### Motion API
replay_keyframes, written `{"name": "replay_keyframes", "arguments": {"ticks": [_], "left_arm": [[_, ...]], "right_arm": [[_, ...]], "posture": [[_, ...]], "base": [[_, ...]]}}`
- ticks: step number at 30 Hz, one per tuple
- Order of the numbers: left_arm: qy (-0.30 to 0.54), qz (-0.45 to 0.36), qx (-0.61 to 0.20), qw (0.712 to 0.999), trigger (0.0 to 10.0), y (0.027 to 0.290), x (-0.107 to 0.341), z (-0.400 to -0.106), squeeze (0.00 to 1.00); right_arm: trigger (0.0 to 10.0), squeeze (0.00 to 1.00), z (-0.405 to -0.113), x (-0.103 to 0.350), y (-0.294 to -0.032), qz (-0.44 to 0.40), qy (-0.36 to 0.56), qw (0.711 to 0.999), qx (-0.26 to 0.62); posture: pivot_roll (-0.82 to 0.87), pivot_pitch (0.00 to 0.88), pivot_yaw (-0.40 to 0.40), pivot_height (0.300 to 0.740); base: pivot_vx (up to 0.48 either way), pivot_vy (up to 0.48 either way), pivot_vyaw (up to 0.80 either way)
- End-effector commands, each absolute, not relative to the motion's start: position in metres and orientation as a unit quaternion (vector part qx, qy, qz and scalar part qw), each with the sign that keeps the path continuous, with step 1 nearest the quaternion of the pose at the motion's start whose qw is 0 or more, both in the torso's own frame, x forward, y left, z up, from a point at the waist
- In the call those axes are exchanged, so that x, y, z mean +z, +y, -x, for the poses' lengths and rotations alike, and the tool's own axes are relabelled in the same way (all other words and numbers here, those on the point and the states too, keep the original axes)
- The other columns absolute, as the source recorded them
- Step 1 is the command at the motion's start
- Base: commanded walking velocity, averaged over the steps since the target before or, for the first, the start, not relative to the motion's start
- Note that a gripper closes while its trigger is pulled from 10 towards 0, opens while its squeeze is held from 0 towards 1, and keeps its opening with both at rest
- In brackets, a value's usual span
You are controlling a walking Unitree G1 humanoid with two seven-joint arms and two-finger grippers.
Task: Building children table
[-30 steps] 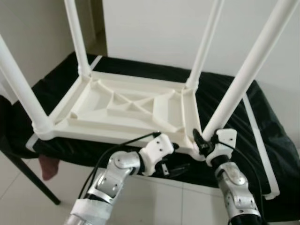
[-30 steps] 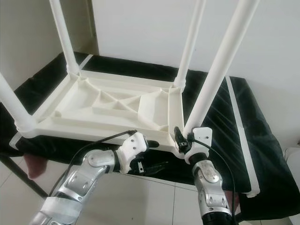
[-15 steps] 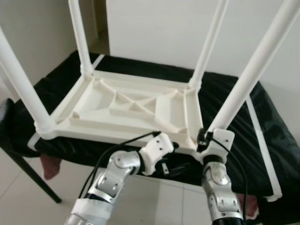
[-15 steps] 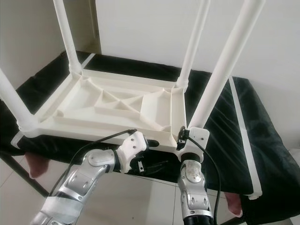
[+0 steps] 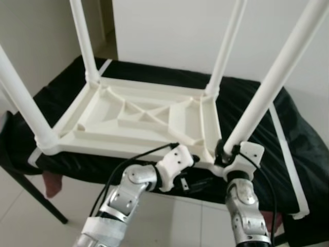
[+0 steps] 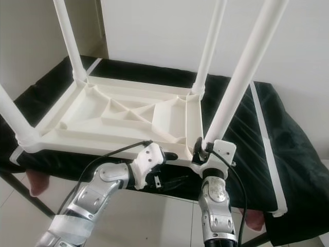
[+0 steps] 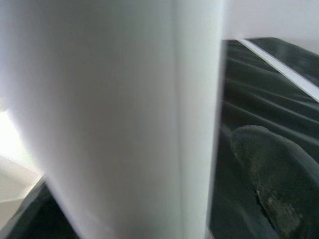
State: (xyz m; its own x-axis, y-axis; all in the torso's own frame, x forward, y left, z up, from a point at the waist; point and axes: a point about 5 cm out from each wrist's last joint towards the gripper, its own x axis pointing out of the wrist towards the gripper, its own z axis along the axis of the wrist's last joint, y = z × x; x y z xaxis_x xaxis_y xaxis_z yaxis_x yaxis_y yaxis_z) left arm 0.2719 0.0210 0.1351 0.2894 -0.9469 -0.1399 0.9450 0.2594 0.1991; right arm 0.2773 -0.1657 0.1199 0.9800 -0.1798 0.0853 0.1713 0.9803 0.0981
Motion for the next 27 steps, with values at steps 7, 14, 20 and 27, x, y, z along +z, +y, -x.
{"name": "replay_keyframes", "arguments": {"ticks": [7,14,20,27], "left_arm": [[-0.007,-0.119,-0.574,0.81,10.0,0.019,0.137,-0.275,0.0],[-0.004,-0.12,-0.574,0.81,10.0,0.022,0.136,-0.275,0.0],[0.0,-0.121,-0.572,0.811,10.0,0.024,0.136,-0.275,0.0],[-0.001,-0.12,-0.571,0.812,10.0,0.024,0.137,-0.275,0.0]], "right_arm": [[10.0,0.0,-0.283,0.117,-0.18,-0.005,-0.039,0.999,0.02],[10.0,0.0,-0.288,0.118,-0.182,0.022,-0.035,0.993,0.109],[10.0,0.0,-0.291,0.122,-0.185,0.045,-0.031,0.981,0.186],[5.0,0.0,-0.29,0.117,-0.19,0.055,-0.01,0.972,0.23]], "posture": [[0.0,0.0,-0.047,0.74],[0.01,0.0,-0.047,0.74],[0.02,0.0,-0.052,0.74],[0.02,0.0,-0.055,0.74]], "base": [[0.0,0.0,0.0],[0.0,0.0,0.0],[0.0,0.0,0.0],[0.0,0.0,0.0]]}}
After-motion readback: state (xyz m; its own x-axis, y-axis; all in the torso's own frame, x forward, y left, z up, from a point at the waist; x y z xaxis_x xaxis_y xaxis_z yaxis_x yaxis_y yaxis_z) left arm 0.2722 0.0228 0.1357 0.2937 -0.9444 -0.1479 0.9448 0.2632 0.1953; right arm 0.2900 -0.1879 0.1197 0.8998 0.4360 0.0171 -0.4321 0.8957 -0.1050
